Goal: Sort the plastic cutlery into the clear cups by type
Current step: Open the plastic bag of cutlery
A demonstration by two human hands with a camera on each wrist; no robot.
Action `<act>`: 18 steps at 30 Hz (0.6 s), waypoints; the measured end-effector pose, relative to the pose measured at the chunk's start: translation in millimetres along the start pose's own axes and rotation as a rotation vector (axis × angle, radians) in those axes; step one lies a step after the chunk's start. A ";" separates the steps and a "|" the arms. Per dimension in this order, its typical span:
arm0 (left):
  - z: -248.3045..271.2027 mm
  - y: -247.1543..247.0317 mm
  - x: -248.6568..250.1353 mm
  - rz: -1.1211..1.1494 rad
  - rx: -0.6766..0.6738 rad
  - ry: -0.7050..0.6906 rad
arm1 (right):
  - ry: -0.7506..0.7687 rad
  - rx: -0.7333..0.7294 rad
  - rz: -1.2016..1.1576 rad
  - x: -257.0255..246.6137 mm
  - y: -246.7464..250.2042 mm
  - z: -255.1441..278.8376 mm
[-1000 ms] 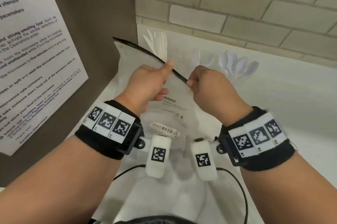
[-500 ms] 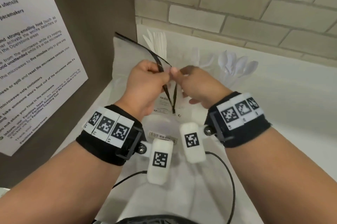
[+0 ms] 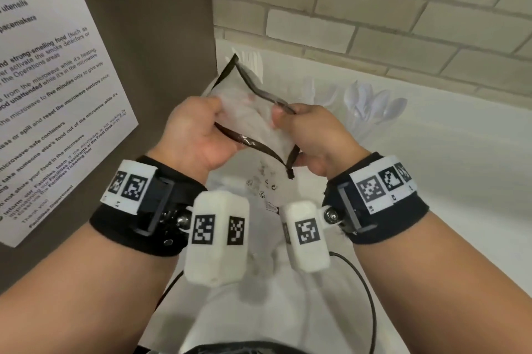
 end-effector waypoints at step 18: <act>0.6 12.6 -24.9 0.154 -0.080 0.089 | -0.158 0.070 -0.133 31.6 19.9 -8.0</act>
Point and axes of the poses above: each hand's wrist, its own z-axis away from the middle knuckle, its own y-axis out of the back of the hand, x = y × z, the point moved 5 cm from there along -z, towards the middle knuckle, and after that the axes turned 14 degrees about y, right-handed, at the moved point
